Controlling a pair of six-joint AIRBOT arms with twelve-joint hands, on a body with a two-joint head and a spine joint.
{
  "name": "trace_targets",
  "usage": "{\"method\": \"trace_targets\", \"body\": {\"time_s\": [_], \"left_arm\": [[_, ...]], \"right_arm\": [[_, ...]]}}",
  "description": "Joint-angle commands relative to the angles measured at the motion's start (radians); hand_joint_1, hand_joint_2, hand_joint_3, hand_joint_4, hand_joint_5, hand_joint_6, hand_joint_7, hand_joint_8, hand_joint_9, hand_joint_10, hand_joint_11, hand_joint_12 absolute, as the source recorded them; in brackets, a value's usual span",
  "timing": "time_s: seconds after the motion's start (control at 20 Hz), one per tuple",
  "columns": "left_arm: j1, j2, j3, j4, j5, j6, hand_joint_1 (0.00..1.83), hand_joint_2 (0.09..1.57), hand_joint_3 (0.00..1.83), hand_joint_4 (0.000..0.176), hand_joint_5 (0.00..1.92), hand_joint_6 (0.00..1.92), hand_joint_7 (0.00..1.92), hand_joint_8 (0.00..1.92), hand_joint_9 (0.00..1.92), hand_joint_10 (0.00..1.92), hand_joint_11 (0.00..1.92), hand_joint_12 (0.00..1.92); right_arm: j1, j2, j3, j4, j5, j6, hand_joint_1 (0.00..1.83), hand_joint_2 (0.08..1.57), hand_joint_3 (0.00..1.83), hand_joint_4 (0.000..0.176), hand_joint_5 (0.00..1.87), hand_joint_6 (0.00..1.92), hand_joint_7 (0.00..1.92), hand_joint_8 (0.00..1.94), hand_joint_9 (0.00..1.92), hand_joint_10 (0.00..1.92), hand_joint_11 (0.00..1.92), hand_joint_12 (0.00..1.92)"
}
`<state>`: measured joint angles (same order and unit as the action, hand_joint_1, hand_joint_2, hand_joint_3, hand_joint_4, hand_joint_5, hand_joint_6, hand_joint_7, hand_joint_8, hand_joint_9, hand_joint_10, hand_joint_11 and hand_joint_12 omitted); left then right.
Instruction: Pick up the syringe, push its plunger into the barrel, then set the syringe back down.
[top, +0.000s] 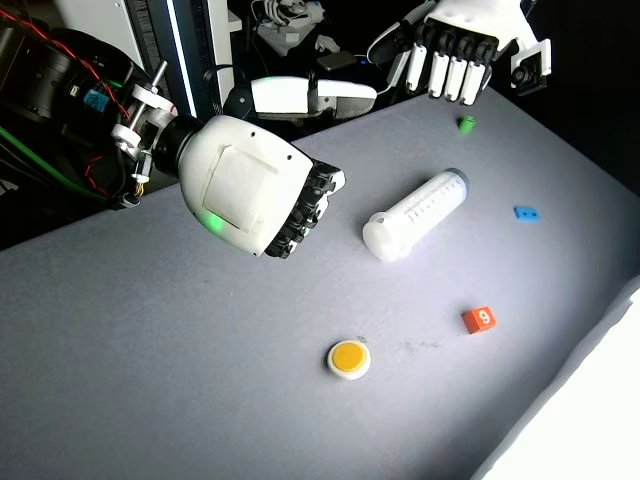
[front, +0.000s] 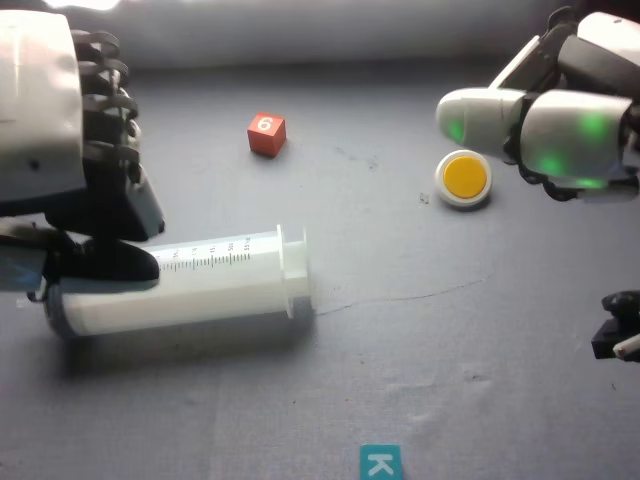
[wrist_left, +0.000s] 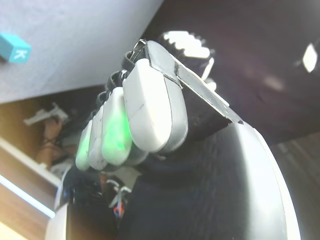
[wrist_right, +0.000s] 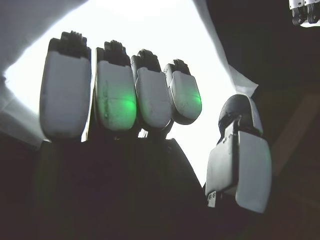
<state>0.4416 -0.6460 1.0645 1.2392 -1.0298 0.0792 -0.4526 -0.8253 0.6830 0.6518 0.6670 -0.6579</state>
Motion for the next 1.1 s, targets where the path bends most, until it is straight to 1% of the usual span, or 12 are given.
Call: {"method": "trace_targets", "body": {"time_s": [0.0, 0.05, 0.2, 0.25, 0.45, 0.55, 0.75, 0.8, 0.9, 0.95, 1.0, 1.05], "left_arm": [[-0.012, 0.003, -0.002, -0.08, -0.05, 0.004, 1.32, 1.38, 0.08, 0.176, 1.57, 1.92, 1.67, 1.92, 1.75, 1.92, 1.82, 1.92], [-0.015, 0.003, -0.005, -0.08, -0.044, 0.004, 1.19, 1.43, 0.12, 0.176, 1.59, 1.92, 1.66, 1.92, 1.75, 1.92, 1.8, 1.92], [-0.017, 0.004, -0.006, -0.08, -0.038, 0.004, 1.1, 1.42, 0.14, 0.174, 1.62, 1.92, 1.67, 1.92, 1.75, 1.92, 1.81, 1.92], [-0.018, 0.0, 0.007, -0.081, -0.062, 0.004, 1.1, 1.41, 0.16, 0.176, 1.63, 1.92, 1.67, 1.92, 1.75, 1.92, 1.81, 1.92], [-0.01, -0.01, 0.035, -0.067, -0.14, 0.004, 1.13, 1.38, 0.19, 0.176, 1.61, 1.92, 1.67, 1.92, 1.74, 1.92, 1.81, 1.92], [-0.011, -0.009, 0.03, -0.088, -0.124, -0.039, 1.18, 1.23, 0.43, 0.153, 1.59, 1.92, 1.66, 1.92, 1.73, 1.92, 1.74, 1.92], [0.004, -0.004, 0.048, -0.09, -0.171, 0.023, 1.17, 1.2, 0.45, 0.111, 1.57, 1.92, 1.66, 1.92, 1.71, 1.92, 1.67, 1.92], [0.008, -0.004, 0.048, -0.094, -0.18, 0.031, 1.18, 1.18, 0.47, 0.066, 1.59, 1.92, 1.66, 1.92, 1.7, 1.92, 1.67, 1.92], [0.014, -0.003, 0.036, -0.114, -0.188, 0.035, 1.22, 1.18, 0.47, 0.067, 1.61, 1.92, 1.67, 1.92, 1.72, 1.92, 1.71, 1.92], [0.016, -0.003, 0.032, -0.116, -0.188, 0.035, 1.15, 1.22, 0.44, 0.132, 1.63, 1.92, 1.68, 1.92, 1.72, 1.92, 1.72, 1.92], [0.017, -0.003, 0.031, -0.111, -0.188, 0.034, 1.15, 1.22, 0.44, 0.132, 1.63, 1.92, 1.68, 1.92, 1.72, 1.92, 1.72, 1.92], [0.018, -0.002, 0.031, -0.109, -0.188, 0.031, 1.15, 1.22, 0.4, 0.174, 1.64, 1.92, 1.69, 1.92, 1.73, 1.92, 1.74, 1.92]], "right_arm": [[0.009, 0.004, -0.005, -0.034, 0.094, 0.011, 1.16, 1.4, 0.03, 0.175, 1.47, 1.92, 1.62, 1.94, 1.72, 1.92, 1.89, 1.92], [0.009, 0.004, -0.005, -0.034, 0.094, 0.011, 1.13, 1.4, 0.03, 0.176, 1.45, 1.92, 1.61, 1.94, 1.71, 1.92, 1.89, 1.92], [0.009, 0.004, -0.006, -0.035, 0.094, 0.012, 1.12, 1.41, 0.02, 0.17, 1.46, 1.92, 1.59, 1.94, 1.67, 1.92, 1.85, 1.92], [0.009, 0.004, -0.006, -0.036, 0.094, 0.012, 1.13, 1.4, 0.01, 0.161, 1.46, 1.92, 1.6, 1.94, 1.67, 1.92, 1.84, 1.92], [0.009, 0.004, -0.007, -0.037, 0.096, 0.012, 1.1, 1.41, 0.01, 0.161, 1.44, 1.92, 1.59, 1.94, 1.67, 1.92, 1.83, 1.92], [0.009, 0.004, -0.007, -0.037, 0.096, 0.012, 1.1, 1.42, 0.01, 0.157, 1.49, 1.92, 1.61, 1.94, 1.69, 1.92, 1.85, 1.92], [0.011, 0.004, -0.007, -0.043, 0.096, 0.013, 1.11, 1.42, 0.01, 0.147, 1.46, 1.92, 1.6, 1.94, 1.68, 1.92, 1.84, 1.92], [0.012, 0.004, -0.007, -0.052, 0.096, 0.012, 1.09, 1.42, 0.01, 0.137, 1.47, 1.92, 1.59, 1.94, 1.67, 1.92, 1.83, 1.92], [0.012, 0.004, -0.007, -0.08, 0.097, 0.012, 1.09, 1.43, 0.01, 0.129, 1.49, 1.92, 1.61, 1.94, 1.69, 1.92, 1.85, 1.92], [0.012, 0.004, -0.007, -0.089, 0.097, 0.012, 1.12, 1.41, 0.0, 0.133, 1.5, 1.92, 1.61, 1.94, 1.71, 1.92, 1.86, 1.92], [0.011, 0.005, -0.007, -0.095, 0.097, 0.012, 1.12, 1.41, 0.0, 0.133, 1.5, 1.92, 1.61, 1.94, 1.71, 1.92, 1.86, 1.92], [0.011, 0.005, -0.007, -0.105, 0.097, 0.012, 1.14, 1.4, 0.0, 0.147, 1.49, 1.92, 1.6, 1.94, 1.7, 1.92, 1.86, 1.92]]}}
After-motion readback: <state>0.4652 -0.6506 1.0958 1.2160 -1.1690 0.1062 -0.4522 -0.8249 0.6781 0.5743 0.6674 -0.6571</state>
